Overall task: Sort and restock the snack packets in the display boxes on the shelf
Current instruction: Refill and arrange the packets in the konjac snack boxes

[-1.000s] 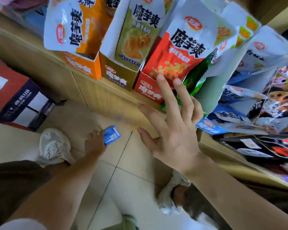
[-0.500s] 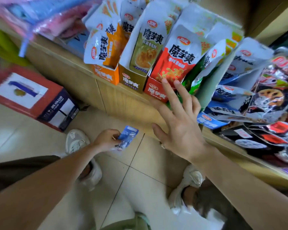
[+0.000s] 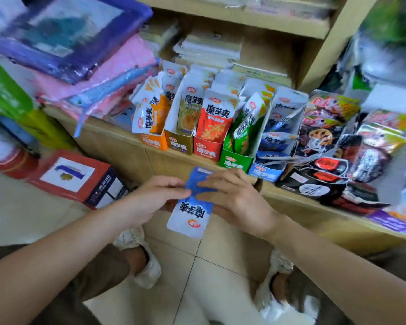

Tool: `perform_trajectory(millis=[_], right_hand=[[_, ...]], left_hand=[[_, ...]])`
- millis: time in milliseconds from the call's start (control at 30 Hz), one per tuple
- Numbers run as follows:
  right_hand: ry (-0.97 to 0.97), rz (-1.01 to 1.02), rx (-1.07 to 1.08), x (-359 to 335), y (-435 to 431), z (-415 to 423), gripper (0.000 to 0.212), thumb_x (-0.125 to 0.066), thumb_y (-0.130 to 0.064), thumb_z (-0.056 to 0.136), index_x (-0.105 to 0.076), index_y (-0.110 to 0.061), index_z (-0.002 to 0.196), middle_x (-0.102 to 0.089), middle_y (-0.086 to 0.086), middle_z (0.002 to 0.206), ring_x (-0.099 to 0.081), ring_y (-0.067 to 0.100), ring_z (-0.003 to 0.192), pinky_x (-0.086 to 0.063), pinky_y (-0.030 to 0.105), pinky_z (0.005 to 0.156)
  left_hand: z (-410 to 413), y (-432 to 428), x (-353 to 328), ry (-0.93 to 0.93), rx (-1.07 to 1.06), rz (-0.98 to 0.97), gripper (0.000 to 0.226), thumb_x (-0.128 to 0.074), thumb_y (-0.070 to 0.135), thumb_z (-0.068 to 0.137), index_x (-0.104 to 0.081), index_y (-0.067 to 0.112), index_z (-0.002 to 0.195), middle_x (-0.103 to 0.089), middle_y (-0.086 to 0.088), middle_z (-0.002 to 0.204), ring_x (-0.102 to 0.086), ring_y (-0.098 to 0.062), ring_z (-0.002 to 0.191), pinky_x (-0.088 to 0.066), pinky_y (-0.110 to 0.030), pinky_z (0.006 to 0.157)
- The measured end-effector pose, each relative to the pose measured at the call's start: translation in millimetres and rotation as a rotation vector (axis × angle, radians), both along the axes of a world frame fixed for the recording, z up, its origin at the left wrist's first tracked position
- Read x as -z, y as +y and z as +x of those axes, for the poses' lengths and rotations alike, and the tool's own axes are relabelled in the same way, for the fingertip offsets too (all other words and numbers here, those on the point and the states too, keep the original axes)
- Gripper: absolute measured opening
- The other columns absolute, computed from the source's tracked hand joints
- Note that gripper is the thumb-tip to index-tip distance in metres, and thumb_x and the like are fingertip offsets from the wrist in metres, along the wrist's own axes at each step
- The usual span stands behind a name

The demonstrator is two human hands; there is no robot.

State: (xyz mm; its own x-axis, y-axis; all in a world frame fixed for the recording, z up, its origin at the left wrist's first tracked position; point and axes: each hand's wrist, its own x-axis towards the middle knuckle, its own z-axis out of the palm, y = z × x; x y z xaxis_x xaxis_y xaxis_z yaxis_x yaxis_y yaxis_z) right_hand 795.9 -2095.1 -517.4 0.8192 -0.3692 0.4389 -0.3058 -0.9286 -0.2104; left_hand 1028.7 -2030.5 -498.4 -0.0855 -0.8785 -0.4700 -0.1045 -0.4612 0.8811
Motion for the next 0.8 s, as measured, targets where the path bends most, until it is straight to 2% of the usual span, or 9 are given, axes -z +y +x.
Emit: perform_trajectory(millis=[67, 200, 233, 300, 367, 467, 633, 733, 800], right_hand=[[-0.082, 0.057, 0.022, -14, 1, -3, 0.023, -0.067, -0.022, 0.095, -0.075, -0.018, 0.116, -0.071, -0.003, 0.119, -0.064, 0.021, 0.108, -0.046, 0.036, 0.088], [-0.32, 0.569, 0.295, -48, 1, -10, 0.015, -0.07, -0.016, 0.095, -0.074, -0.002, 0.093, -0.073, -0.006, 0.078, -0.059, -0.004, 0.067, -0.043, 0.015, 0.064], [-0.394, 0.701, 0.332, -53, -1, -14, 0.014, -0.07, -0.014, 0.095, -0.074, 0.0, 0.093, -0.075, 0.0, 0.08, -0.063, -0.002, 0.068, -0.049, 0.018, 0.063], [-0.523, 0.835, 0.354, -61, -4, -24, 0.011, -0.07, -0.012, 0.095, -0.075, -0.004, 0.1, -0.078, 0.007, 0.092, -0.074, 0.022, 0.085, -0.06, 0.04, 0.074], [-0.594, 0.851, 0.375, -68, -6, -37, 0.011, -0.071, -0.017, 0.094, -0.076, -0.01, 0.101, -0.078, 0.007, 0.096, -0.073, 0.036, 0.092, -0.058, 0.056, 0.08], [-0.632, 0.687, 0.477, -84, -12, -56, 0.003, -0.073, -0.022, 0.093, -0.075, -0.022, 0.091, -0.076, 0.002, 0.083, -0.071, 0.031, 0.076, -0.057, 0.053, 0.068], [-0.816, 0.556, 0.636, -106, -42, -93, 0.005, -0.072, -0.016, 0.094, -0.073, -0.021, 0.092, -0.075, -0.002, 0.081, -0.071, 0.021, 0.075, -0.058, 0.049, 0.068], [-0.85, 0.509, 0.707, -106, -65, -107, 0.019, -0.072, -0.024, 0.093, -0.069, -0.006, 0.09, -0.071, 0.019, 0.081, -0.065, 0.029, 0.072, -0.053, 0.055, 0.067], [-0.898, 0.485, 0.738, -106, -77, -111, 0.02, -0.072, -0.023, 0.093, -0.067, -0.003, 0.094, -0.072, 0.021, 0.085, -0.069, 0.022, 0.078, -0.055, 0.051, 0.07]], left_hand=[[-6, -3, -17, 0.054, -0.041, 0.041, 0.014, -0.066, 0.019, 0.095, -0.075, 0.01, 0.097, -0.077, -0.014, 0.098, -0.07, -0.02, 0.082, -0.05, -0.027, 0.072], [-8, -20, -47, -0.088, -0.054, -0.032, 0.038, -0.058, 0.042, 0.098, -0.074, 0.007, 0.097, -0.077, -0.016, 0.091, -0.072, -0.022, 0.072, -0.05, -0.022, 0.058], [-6, -24, -52, -0.111, -0.077, -0.075, 0.041, -0.053, 0.042, 0.101, -0.074, 0.007, 0.098, -0.077, -0.015, 0.09, -0.072, -0.023, 0.074, -0.05, -0.023, 0.059], [-4, -30, -60, -0.164, -0.096, -0.174, 0.039, -0.05, 0.037, 0.104, -0.075, 0.009, 0.099, -0.078, -0.01, 0.089, -0.071, -0.023, 0.079, -0.05, -0.025, 0.064], [-6, -36, -63, -0.247, -0.074, -0.305, 0.024, -0.056, 0.026, 0.102, -0.076, 0.016, 0.097, -0.078, -0.001, 0.09, -0.071, -0.018, 0.085, -0.05, -0.023, 0.07], [-18, -46, -58, -0.442, 0.026, -0.531, 0.014, -0.065, 0.02, 0.096, -0.076, 0.029, 0.1, -0.076, 0.014, 0.097, -0.067, -0.003, 0.097, -0.05, -0.021, 0.082], [-54, -70, -48, -0.817, 0.134, -0.9, 0.036, -0.071, 0.026, 0.091, -0.067, 0.028, 0.127, -0.063, 0.014, 0.13, -0.052, -0.006, 0.125, -0.038, -0.029, 0.11], [-76, -83, -44, -0.927, 0.19, -0.961, 0.047, -0.071, 0.03, 0.09, -0.062, 0.025, 0.136, -0.054, 0.007, 0.144, -0.043, -0.011, 0.133, -0.028, -0.029, 0.116], [-84, -90, -35, -0.958, 0.198, -0.977, 0.052, -0.071, 0.034, 0.089, -0.059, 0.025, 0.139, -0.047, 0.005, 0.15, -0.042, -0.015, 0.134, -0.029, -0.031, 0.114]])
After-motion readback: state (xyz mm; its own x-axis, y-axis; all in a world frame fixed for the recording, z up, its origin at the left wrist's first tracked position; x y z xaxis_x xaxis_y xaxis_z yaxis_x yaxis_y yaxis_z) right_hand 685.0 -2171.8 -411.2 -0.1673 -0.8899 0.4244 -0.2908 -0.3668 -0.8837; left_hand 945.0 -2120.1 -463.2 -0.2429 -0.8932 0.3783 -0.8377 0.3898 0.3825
